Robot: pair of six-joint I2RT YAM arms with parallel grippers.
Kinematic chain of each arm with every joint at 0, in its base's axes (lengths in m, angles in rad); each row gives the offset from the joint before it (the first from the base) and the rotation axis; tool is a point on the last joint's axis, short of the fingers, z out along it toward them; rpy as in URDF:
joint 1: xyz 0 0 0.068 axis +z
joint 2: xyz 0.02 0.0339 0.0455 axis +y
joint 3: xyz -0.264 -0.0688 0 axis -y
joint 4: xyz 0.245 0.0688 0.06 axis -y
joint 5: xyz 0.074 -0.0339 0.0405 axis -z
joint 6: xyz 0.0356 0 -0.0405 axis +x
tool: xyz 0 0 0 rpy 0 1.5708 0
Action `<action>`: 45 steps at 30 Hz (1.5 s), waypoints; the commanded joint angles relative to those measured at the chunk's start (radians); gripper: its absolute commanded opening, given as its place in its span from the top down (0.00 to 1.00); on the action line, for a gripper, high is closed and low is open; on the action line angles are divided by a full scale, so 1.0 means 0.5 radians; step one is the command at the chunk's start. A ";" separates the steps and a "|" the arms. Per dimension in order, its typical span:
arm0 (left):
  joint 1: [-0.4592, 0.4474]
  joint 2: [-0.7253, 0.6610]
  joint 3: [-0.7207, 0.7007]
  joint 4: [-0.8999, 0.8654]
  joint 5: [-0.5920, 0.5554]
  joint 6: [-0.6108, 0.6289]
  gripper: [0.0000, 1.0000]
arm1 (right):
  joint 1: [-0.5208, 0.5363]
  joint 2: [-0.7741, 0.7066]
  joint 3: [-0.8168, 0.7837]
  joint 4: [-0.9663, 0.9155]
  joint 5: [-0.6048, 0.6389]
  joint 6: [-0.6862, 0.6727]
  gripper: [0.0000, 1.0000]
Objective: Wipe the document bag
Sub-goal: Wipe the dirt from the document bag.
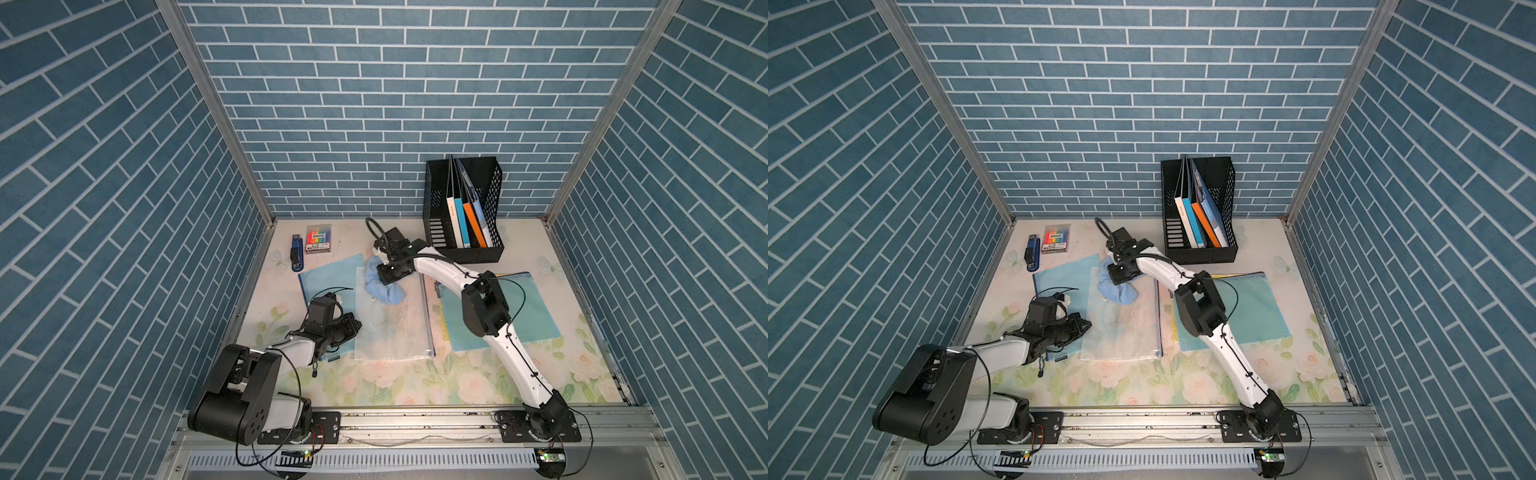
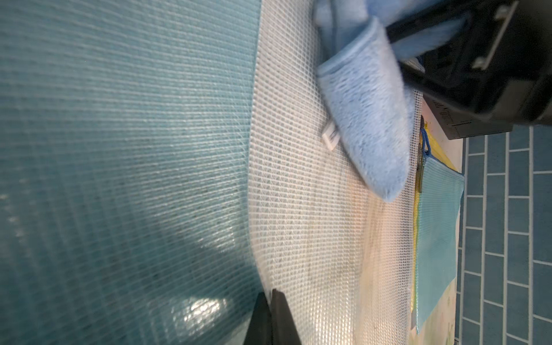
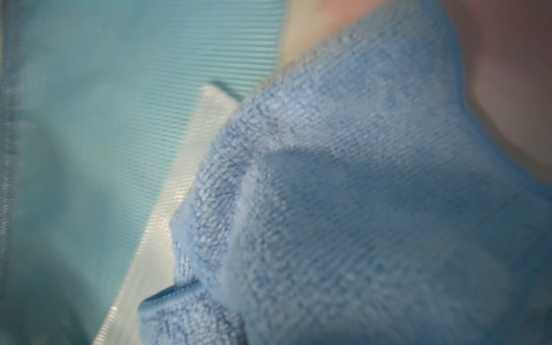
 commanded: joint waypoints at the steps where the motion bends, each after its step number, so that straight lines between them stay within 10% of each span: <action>1: -0.010 -0.002 -0.013 0.017 -0.007 -0.016 1.00 | 0.136 0.105 0.104 -0.027 -0.274 0.097 0.89; 18: -0.012 -0.187 -0.138 0.052 -0.198 -0.183 1.00 | -0.284 -0.444 -0.446 -0.153 0.169 -0.162 0.89; 33: -0.016 -0.122 -0.111 0.142 -0.210 -0.259 1.00 | 0.213 -0.627 -0.964 0.190 -0.374 0.066 0.91; 45: -0.021 -0.090 -0.055 0.143 -0.209 -0.246 1.00 | -0.423 -0.801 -1.204 0.100 0.008 -0.075 0.92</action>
